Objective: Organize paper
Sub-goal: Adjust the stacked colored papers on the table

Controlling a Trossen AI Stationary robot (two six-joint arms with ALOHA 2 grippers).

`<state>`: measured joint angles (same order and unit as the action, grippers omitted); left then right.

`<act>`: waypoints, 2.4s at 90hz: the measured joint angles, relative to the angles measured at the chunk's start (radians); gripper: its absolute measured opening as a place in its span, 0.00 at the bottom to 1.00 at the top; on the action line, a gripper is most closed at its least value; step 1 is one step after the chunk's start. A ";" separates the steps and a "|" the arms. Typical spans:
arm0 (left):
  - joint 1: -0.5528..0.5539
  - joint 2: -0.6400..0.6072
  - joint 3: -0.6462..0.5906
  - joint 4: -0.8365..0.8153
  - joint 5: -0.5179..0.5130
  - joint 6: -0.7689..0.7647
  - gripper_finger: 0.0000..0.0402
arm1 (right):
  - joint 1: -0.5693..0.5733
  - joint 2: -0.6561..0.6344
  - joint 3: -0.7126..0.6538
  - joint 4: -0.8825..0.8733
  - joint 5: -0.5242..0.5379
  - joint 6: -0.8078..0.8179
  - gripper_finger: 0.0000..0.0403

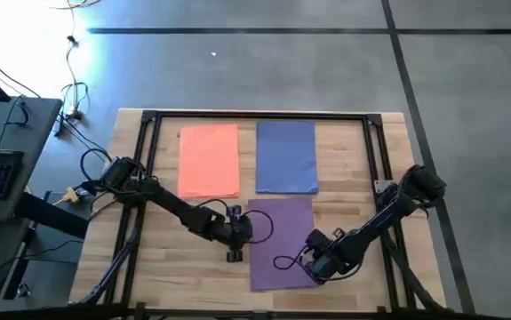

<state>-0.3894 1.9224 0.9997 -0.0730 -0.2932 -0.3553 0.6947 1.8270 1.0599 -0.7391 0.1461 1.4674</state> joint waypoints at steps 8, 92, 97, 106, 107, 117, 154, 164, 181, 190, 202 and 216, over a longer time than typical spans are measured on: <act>0.000 -0.002 0.001 -0.013 0.000 0.000 0.00 | 0.006 0.002 0.036 -0.094 -0.005 0.017 0.01; -0.101 -0.292 -0.004 -0.467 -0.279 -0.153 0.00 | -0.082 0.017 -0.192 0.700 0.464 -0.526 0.01; -0.110 -0.320 -0.004 -0.495 -0.317 -0.169 0.00 | -0.077 0.017 -0.203 0.699 0.446 -0.477 0.01; -0.121 -0.354 -0.004 -0.535 -0.353 -0.195 0.00 | -0.058 0.021 -0.206 0.700 0.436 -0.413 0.01; -0.122 -0.356 -0.004 -0.539 -0.355 -0.196 0.00 | -0.055 0.022 -0.206 0.700 0.436 -0.408 0.01; -0.124 -0.377 -0.003 -0.565 -0.359 -0.219 0.00 | -0.034 0.036 -0.198 0.697 0.432 -0.347 0.00; -0.136 -0.380 -0.003 -0.600 -0.360 -0.246 0.00 | 0.020 0.076 -0.192 0.708 0.433 -0.094 0.00; -0.136 -0.380 -0.002 -0.610 -0.361 -0.254 0.00 | 0.025 0.078 -0.172 0.689 0.411 -0.091 0.00; -0.136 -0.380 -0.002 -0.613 -0.365 -0.272 0.00 | 0.025 0.080 -0.130 0.630 0.395 -0.146 0.00; -0.145 -0.384 -0.002 -0.614 -0.373 -0.287 0.00 | 0.026 0.081 -0.100 0.581 0.392 -0.171 0.00; -0.161 -0.421 -0.002 -0.611 -0.378 -0.309 0.00 | 0.026 0.082 -0.052 0.492 0.392 -0.168 0.00; -0.202 -0.514 -0.002 -0.612 -0.427 -0.314 0.00 | 0.026 0.060 0.041 0.282 0.414 -0.166 0.00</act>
<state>-0.5910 1.4081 0.9977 -0.6849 -0.7198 -0.6697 0.7204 1.8872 1.1006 -0.4569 0.5597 1.3010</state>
